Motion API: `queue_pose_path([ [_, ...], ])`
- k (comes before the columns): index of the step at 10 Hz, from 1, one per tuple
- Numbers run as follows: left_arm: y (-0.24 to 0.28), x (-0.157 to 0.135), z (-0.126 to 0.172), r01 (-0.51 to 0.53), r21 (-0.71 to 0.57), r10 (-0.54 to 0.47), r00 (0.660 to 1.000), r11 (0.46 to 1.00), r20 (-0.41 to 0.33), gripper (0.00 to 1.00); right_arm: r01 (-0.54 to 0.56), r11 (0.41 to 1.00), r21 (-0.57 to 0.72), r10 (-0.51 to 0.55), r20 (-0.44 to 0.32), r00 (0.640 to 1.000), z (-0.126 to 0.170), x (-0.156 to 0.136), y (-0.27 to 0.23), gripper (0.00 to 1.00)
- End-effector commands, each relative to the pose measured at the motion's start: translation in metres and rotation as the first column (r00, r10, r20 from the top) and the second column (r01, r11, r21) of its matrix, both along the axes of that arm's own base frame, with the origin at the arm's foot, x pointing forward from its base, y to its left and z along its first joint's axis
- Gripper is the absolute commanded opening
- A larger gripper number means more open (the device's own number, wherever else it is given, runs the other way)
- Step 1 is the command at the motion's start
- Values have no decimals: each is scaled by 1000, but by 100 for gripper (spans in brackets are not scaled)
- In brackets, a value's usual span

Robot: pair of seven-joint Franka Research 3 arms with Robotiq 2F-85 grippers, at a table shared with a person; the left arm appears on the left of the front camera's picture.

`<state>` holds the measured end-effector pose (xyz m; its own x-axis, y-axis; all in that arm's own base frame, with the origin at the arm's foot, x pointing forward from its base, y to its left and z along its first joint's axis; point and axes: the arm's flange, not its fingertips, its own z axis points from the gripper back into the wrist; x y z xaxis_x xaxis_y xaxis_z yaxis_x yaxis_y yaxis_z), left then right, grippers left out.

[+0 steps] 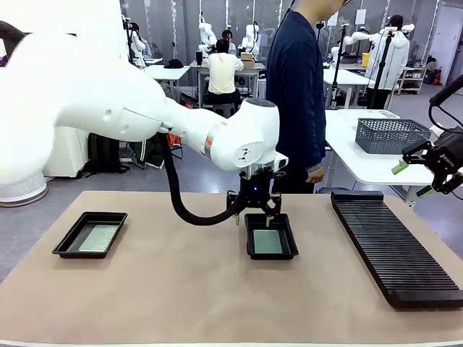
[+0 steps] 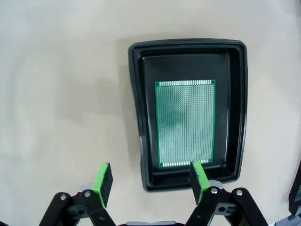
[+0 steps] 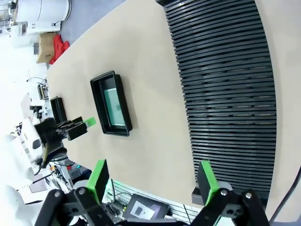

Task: Inspect and transfer BCBs to ESD trays.
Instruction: Pick up the ESD tray and place it on the left side of the table.

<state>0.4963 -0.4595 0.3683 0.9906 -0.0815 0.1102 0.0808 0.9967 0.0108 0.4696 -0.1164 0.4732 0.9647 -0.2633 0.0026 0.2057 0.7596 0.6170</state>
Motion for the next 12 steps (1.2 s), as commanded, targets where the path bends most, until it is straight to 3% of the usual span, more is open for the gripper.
queue_pose_path([
  [1, -6, 11, -7, -34, 41, 34, 999, 999, -1, 88, 16, 1000, -14, -16, -1, 1000, 2, -5, 4, 100],
  [6, 1, 30, -45, -55, 11, 55, 998, 998, -10, 88, 16, 1000, -14, -16, -1, 1000, 2, -5, 4, 100],
  [11, 6, 33, -50, -70, 17, 71, 997, 997, -17, 88, 16, 1000, -14, -16, -1, 1000, 2, -5, 4, 100],
  [12, 6, 34, -51, -71, 16, 71, 997, 997, -20, 82, 16, 1000, -14, -16, -1, 1000, 2, -5, 4, 100],
])
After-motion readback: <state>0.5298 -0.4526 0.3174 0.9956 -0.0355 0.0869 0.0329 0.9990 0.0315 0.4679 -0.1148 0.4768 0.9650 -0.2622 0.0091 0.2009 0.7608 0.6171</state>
